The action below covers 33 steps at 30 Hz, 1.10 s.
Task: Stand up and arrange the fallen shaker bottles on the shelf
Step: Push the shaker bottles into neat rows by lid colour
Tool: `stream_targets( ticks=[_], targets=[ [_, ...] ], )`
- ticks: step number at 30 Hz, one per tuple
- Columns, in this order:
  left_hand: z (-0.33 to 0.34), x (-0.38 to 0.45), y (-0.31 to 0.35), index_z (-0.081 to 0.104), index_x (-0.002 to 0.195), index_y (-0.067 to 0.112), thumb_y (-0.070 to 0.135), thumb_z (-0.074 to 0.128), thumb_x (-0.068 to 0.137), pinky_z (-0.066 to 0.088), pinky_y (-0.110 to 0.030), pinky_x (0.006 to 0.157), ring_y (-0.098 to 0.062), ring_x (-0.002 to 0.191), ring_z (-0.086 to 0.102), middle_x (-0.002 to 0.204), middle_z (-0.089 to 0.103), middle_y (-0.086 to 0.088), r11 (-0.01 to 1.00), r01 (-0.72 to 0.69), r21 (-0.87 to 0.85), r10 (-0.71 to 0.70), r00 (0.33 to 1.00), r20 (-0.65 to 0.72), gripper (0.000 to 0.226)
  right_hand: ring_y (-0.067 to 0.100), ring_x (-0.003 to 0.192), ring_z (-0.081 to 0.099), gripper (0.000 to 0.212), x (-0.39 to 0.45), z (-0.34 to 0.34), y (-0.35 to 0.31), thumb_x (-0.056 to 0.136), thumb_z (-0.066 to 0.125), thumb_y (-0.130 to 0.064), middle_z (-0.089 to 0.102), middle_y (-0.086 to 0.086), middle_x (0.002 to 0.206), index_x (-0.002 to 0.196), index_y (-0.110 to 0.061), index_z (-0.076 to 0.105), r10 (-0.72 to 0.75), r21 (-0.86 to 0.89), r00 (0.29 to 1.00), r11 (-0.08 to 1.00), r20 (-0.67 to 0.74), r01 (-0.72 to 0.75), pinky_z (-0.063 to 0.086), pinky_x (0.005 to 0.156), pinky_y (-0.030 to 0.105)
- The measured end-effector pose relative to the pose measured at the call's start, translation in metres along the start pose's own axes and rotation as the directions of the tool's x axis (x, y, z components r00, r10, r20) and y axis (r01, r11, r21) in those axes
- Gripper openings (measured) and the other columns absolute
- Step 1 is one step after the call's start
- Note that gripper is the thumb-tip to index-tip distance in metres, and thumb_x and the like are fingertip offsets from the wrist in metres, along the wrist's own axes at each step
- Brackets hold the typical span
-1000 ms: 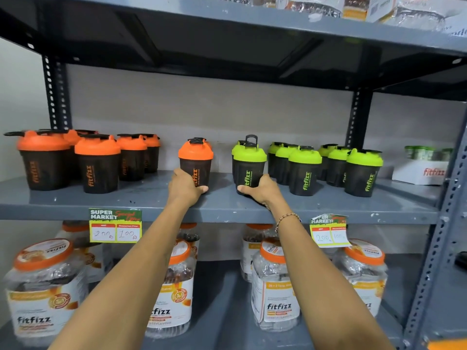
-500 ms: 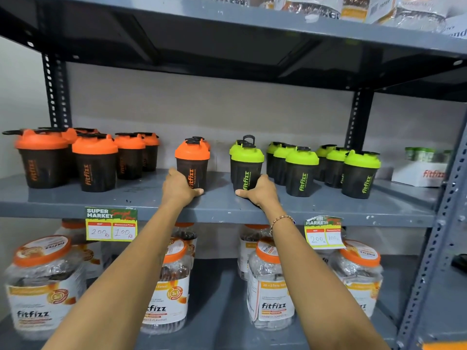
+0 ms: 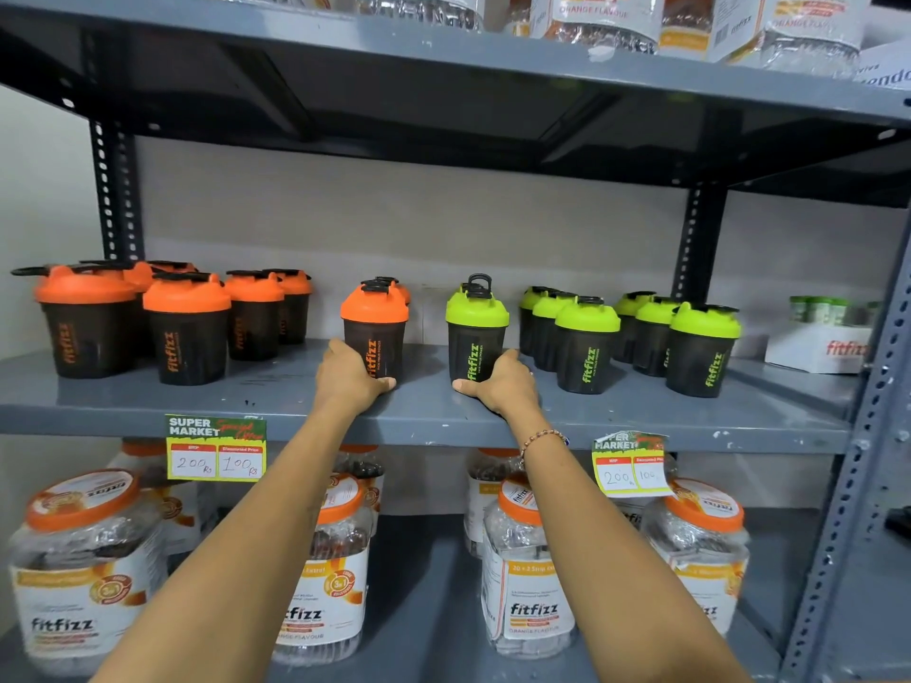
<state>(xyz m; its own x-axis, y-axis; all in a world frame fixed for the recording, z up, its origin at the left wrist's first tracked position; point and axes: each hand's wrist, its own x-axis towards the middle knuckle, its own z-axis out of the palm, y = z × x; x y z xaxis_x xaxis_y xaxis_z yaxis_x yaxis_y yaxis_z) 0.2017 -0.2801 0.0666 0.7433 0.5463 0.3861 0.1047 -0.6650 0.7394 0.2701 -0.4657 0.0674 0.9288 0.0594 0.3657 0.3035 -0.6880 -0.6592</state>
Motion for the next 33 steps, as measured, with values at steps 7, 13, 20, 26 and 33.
stream_targets(
  ticks=[7, 13, 20, 26, 33],
  targets=[
    [0.0, 0.001, -0.001, 0.037, 0.127, -0.001, 0.028, 0.082, 0.071, 0.046, -0.044, 0.097, -0.036, 0.118, 0.051, 0.129, 0.051, -0.019, 1.0, 0.003, 0.015, -0.003, 1.0, 0.0, 0.077, 0.036, 0.122, 0.051, 0.081, -0.001, 0.0, -0.001, 0.068, 0.08, -0.042, 0.057, 0.017, 0.128, 0.124, -0.001, 0.04, 0.006, -0.004, 1.0, 1.0, 0.004, -0.006, 0.045, 0.093, 0.043],
    [0.0, 0.0, 0.0, 0.037, 0.128, 0.0, 0.029, 0.081, 0.072, 0.045, -0.044, 0.098, -0.036, 0.12, 0.051, 0.13, 0.05, -0.019, 1.0, 0.011, 0.029, -0.011, 1.0, 0.01, 0.077, 0.036, 0.121, 0.051, 0.08, -0.003, 0.0, -0.003, 0.068, 0.08, -0.042, 0.057, 0.018, 0.127, 0.124, 0.0, 0.04, 0.007, -0.016, 1.0, 1.0, 0.002, -0.007, 0.045, 0.092, 0.044],
    [0.0, 0.0, 0.0, 0.037, 0.128, 0.0, 0.028, 0.079, 0.075, 0.045, -0.043, 0.096, -0.036, 0.119, 0.052, 0.129, 0.052, -0.019, 0.999, 0.004, 0.043, -0.005, 1.0, 0.024, 0.073, 0.036, 0.121, 0.051, 0.082, -0.004, -0.003, -0.004, 0.067, 0.081, -0.042, 0.057, 0.018, 0.128, 0.124, 0.001, 0.039, 0.006, -0.012, 1.0, 1.0, 0.01, -0.005, 0.045, 0.093, 0.044],
    [-0.001, 0.0, 0.0, 0.039, 0.127, -0.001, 0.028, 0.079, 0.075, 0.046, -0.043, 0.096, -0.037, 0.118, 0.053, 0.128, 0.054, -0.02, 0.999, 0.005, 0.051, -0.005, 1.0, 0.019, 0.072, 0.036, 0.123, 0.05, 0.084, -0.006, -0.004, -0.006, 0.067, 0.081, -0.044, 0.056, 0.018, 0.13, 0.125, 0.001, 0.039, 0.007, -0.01, 1.0, 1.0, 0.016, -0.007, 0.044, 0.095, 0.044],
    [-0.001, 0.0, 0.0, 0.04, 0.125, -0.002, 0.027, 0.078, 0.076, 0.045, -0.04, 0.093, -0.036, 0.117, 0.053, 0.126, 0.055, -0.021, 0.998, 0.004, 0.057, -0.005, 1.0, 0.011, 0.068, 0.037, 0.114, 0.056, 0.071, -0.028, -0.008, 0.0, 0.069, 0.081, -0.036, 0.06, 0.019, 0.12, 0.116, 0.001, 0.044, 0.072, 0.043, 0.982, 0.997, -0.172, -0.066, 0.047, 0.087, 0.041]
  ],
)
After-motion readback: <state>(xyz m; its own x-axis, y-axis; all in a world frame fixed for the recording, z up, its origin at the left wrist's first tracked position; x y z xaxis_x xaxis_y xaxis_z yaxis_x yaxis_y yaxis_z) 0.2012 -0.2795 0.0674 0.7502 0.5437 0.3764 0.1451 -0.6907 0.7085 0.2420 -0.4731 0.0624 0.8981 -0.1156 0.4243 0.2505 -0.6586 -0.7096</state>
